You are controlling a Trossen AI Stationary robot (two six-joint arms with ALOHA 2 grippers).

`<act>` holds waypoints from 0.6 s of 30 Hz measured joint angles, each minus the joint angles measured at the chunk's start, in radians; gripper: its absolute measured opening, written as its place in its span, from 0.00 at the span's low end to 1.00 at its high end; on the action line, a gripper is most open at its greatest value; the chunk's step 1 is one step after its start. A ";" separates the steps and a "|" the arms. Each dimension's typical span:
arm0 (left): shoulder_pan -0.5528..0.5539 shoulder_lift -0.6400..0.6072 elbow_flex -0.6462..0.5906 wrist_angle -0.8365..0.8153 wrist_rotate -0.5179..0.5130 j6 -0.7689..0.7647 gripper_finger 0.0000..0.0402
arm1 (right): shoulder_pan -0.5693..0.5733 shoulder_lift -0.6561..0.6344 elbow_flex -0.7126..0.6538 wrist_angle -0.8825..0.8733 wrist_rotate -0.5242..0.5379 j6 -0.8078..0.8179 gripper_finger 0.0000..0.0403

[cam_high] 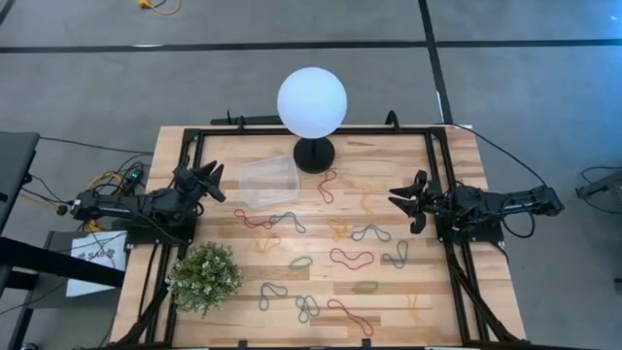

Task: Pick and place items into bin
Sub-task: Put the yellow rubber band into the transparent bin

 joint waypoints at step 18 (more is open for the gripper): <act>0.000 0.000 0.002 -0.010 0.166 -0.031 0.34 | 0.000 0.000 0.000 0.000 0.000 -0.031 0.28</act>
